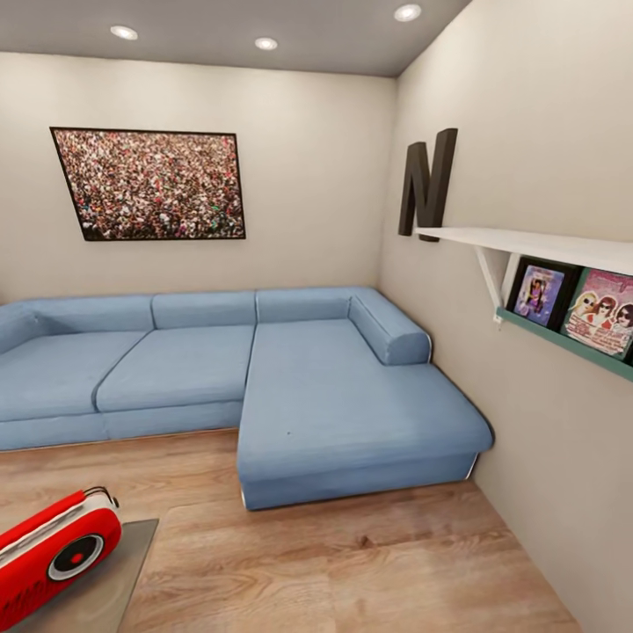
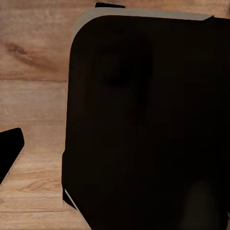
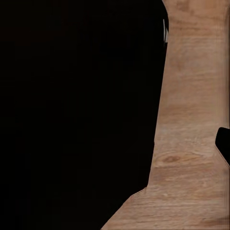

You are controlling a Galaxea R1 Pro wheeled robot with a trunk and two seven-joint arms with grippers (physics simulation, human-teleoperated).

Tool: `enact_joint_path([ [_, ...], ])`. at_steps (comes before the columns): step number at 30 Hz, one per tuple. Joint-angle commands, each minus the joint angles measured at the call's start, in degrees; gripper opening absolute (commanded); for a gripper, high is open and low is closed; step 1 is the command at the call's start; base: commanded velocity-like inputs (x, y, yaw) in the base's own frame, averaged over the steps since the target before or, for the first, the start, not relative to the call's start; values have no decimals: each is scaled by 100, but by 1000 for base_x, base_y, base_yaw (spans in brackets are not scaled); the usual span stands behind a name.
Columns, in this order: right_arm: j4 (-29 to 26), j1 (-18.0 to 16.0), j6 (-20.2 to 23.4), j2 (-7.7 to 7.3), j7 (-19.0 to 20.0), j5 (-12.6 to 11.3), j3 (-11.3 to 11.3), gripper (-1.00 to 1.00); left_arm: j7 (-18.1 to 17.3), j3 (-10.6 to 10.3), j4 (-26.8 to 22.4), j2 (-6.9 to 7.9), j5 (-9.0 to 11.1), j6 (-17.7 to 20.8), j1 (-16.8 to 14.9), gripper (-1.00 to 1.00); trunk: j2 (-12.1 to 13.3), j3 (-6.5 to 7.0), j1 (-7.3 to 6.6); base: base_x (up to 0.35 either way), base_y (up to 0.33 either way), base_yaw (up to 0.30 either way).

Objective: Turn on the radio receiver that's on the table in the living room.

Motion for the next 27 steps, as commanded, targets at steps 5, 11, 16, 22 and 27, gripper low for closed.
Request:
enact_joint_path([
  [5, 0, 0, 0, 0, -1, 0, -1, 100, 0, 0, 0, 0, 5, -1, 0, 100, 0, 0, 0, 323, 0, 0],
  [11, 0, 1, -4, 0, -2, 0, -1, 100, 0, 0, 0, 0, 5, -1, 0, 100, 0, 0, 0, 323, 0, 0],
  [16, 0, 0, -7, 0, -7, 0, -1, 100, 0, 0, 0, 0, 3, -1, 0, 100, 0, 0, 0, 323, 0, 0],
  [22, 0, 0, -5, -2, -4, 0, -1, 100, 0, 0, 0, 0, -3, -1, 0, 100, 0, 0, 0, 323, 0, 0],
  [27, 0, 0, -5, 2, -2, 0, -1, 100, 0, 3, 0, 10, -4, -8, 0, 100, 0, 0, 0, 323, 0, 0],
])
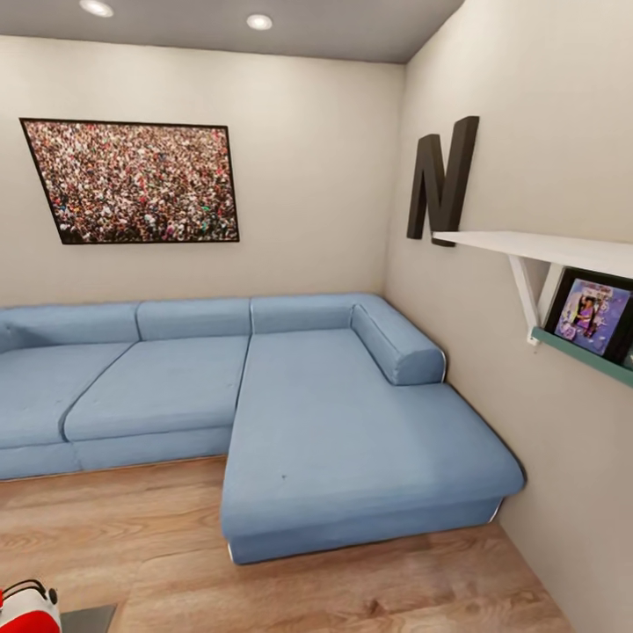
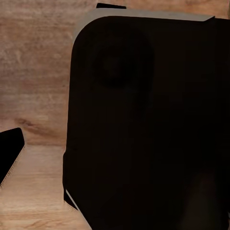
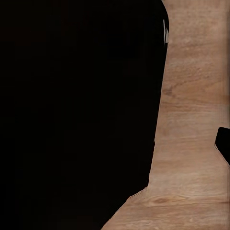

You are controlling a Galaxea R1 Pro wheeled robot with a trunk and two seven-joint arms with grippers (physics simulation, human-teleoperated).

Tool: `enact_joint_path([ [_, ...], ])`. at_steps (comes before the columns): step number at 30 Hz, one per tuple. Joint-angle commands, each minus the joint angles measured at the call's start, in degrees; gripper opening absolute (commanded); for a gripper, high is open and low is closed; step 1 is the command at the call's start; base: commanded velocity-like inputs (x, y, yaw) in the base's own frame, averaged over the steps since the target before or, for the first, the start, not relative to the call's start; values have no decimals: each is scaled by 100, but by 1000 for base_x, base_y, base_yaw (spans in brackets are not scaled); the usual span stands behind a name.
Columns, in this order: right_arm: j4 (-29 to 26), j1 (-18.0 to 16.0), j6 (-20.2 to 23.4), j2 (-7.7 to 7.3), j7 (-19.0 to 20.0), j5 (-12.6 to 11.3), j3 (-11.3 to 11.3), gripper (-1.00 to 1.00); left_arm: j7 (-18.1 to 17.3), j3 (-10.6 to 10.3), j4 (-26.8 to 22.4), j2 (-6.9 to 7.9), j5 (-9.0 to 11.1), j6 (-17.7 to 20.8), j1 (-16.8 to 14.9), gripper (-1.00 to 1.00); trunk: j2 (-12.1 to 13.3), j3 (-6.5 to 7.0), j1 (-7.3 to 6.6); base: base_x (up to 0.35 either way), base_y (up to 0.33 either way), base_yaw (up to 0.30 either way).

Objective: Turn on the radio receiver that's on the table in the living room.

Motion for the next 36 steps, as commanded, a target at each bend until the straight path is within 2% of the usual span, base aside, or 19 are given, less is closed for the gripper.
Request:
enact_joint_path([
  [1, 0, 0, -1, -1, 0, 0, 0, 100, 0, 1, 0, 2, 0, -2, 0, 100, 0, 0, 0, 323, 0, 0],
  [10, 0, 0, -12, -4, -7, 0, 0, 100, 0, 5, 0, 6, 1, -50, 0, 100, 0, 0, 0, 267, 0, 66],
  [36, 0, 0, -21, -5, -7, 0, 0, 100, 0, 6, 0, -1, 0, -54, 0, 100, 0, 0, 0, 8, 0, 292],
])
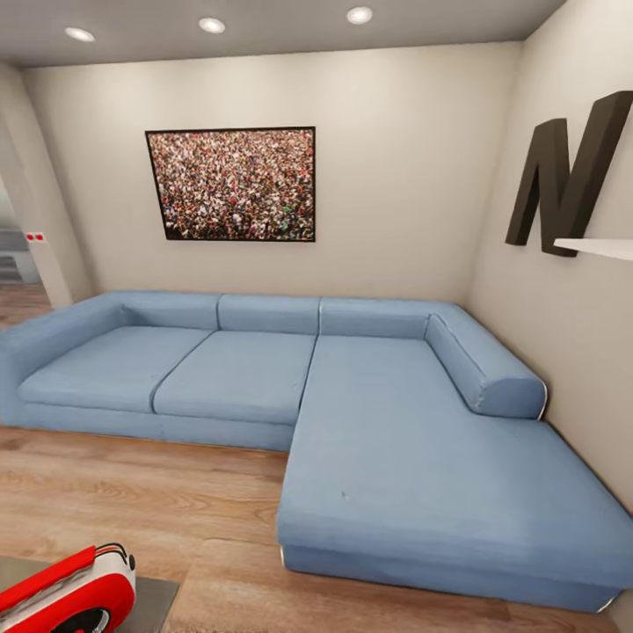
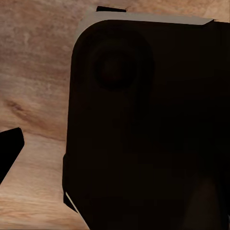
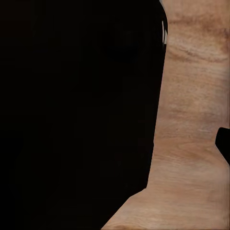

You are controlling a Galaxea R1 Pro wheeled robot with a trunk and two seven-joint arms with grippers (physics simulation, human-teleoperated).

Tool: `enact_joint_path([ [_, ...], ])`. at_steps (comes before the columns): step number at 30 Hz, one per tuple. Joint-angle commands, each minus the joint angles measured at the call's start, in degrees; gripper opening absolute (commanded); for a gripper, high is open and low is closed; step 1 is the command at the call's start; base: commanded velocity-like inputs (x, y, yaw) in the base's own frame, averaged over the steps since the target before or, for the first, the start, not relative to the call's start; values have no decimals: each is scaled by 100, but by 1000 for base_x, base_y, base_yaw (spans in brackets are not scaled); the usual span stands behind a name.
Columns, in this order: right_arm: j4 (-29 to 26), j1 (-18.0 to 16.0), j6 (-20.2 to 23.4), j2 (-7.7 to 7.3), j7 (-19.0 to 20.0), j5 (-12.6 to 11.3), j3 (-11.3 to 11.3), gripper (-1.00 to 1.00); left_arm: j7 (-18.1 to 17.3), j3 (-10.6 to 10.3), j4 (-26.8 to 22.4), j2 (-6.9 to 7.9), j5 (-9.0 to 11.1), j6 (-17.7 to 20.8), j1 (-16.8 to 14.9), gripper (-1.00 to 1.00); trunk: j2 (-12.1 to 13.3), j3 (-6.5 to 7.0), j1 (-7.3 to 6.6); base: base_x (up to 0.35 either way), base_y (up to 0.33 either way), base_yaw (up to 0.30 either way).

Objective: Turn on the radio receiver that's on the table in the living room.

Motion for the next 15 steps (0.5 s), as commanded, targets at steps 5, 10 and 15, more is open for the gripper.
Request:
enact_joint_path([
  [5, 0, 1, 0, 0, 0, 0, 0, 100, 0, 0, 0, 5, 2, 0, 0, 100, 0, 0, 0, 0, 0, 300],
  [10, 0, 0, 1, 0, 0, 0, 0, 100, 0, 0, 0, 0, 2, 0, 0, 100, 0, 0, 0, 0, 0, 300],
  [15, 0, 2, 3, 0, 0, 0, 0, 100, 0, 0, 0, 1, 2, 0, 0, 100, 0, 0, 0, 0, 0, 300],
])
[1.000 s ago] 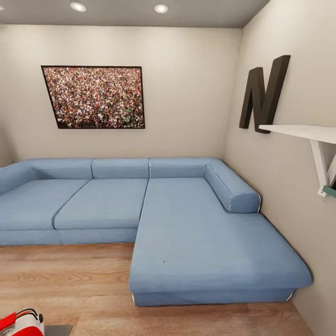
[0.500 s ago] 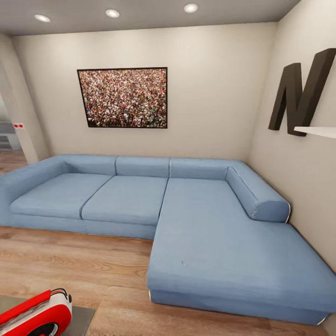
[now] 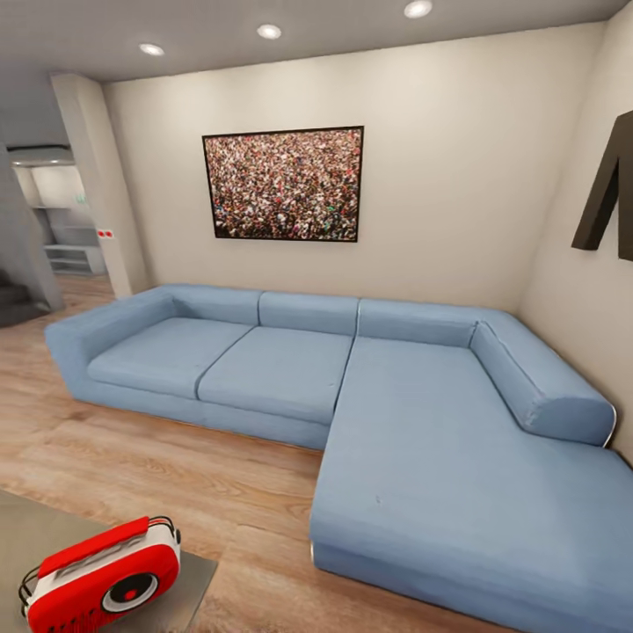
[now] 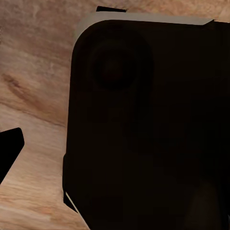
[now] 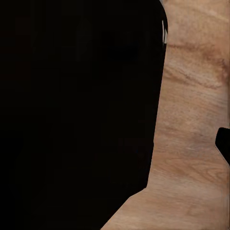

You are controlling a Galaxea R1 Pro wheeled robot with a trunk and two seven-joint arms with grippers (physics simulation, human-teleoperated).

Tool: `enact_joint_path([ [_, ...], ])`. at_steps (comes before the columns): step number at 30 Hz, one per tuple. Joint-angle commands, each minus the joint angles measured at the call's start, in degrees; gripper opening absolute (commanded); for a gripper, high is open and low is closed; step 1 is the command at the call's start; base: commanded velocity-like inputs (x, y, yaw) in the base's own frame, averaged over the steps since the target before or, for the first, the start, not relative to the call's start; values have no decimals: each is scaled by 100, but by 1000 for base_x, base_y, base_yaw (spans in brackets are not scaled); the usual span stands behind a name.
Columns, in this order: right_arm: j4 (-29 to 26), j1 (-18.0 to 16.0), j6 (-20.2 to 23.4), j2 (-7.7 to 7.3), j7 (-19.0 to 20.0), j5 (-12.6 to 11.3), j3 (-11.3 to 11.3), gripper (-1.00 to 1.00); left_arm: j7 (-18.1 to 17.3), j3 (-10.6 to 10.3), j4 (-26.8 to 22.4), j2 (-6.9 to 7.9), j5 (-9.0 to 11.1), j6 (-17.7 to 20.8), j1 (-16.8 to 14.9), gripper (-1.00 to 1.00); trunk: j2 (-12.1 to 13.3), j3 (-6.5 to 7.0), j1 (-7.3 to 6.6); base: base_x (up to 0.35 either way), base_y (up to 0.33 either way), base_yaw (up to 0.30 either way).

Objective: Turn on the radio receiver that's on the table in the living room.

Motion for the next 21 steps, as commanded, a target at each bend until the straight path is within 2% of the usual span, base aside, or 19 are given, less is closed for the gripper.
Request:
enact_joint_path([
  [1, 0, -1, 1, 0, 0, 0, 0, 100, 0, 0, 0, -3, -1, 0, 0, 100, 0, 0, 0, 0, 0, 300],
  [21, 0, -2, 0, 0, 0, 0, 0, 100, 0, -7, -9, -16, -2, 0, 0, 100, 0, 0, 0, 0, 0, 300],
])
